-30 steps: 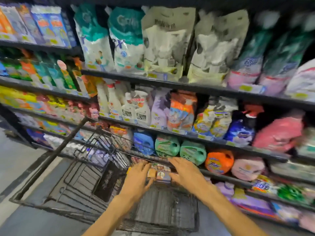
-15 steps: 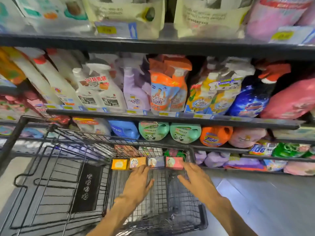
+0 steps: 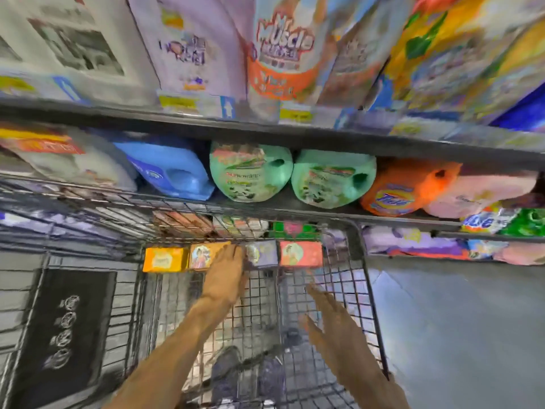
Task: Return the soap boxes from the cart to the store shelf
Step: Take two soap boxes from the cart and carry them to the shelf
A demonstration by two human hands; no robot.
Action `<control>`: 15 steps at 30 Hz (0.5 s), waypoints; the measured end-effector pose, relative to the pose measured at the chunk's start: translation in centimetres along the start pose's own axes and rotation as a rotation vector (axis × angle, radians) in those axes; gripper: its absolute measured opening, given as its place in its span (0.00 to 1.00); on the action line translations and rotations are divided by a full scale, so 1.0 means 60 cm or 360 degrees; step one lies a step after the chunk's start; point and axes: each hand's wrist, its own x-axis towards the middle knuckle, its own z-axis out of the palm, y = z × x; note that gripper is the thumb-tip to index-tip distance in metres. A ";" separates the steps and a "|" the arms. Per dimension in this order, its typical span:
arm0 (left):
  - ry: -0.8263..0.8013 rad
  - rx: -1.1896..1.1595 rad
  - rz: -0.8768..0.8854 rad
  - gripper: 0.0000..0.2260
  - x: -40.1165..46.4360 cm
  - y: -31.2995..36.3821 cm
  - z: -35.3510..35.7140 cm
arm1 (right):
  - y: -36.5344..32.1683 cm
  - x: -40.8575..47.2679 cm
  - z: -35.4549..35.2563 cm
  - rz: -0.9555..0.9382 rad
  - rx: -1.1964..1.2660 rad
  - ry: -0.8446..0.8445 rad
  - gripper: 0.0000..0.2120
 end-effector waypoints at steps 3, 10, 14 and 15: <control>-0.0001 0.0078 -0.0018 0.28 0.033 -0.024 0.027 | 0.010 0.001 0.020 -0.0022 0.0065 0.0009 0.26; 0.0093 0.0203 0.0003 0.33 0.055 -0.027 0.037 | 0.022 0.017 0.036 0.0015 0.0036 0.0021 0.27; 0.0174 0.0205 0.0018 0.29 0.045 -0.024 0.032 | 0.025 0.030 0.043 0.0001 -0.0028 0.0069 0.26; 0.0169 0.0174 0.0018 0.29 0.040 -0.025 0.033 | 0.023 0.034 0.043 -0.0004 -0.0054 0.0082 0.25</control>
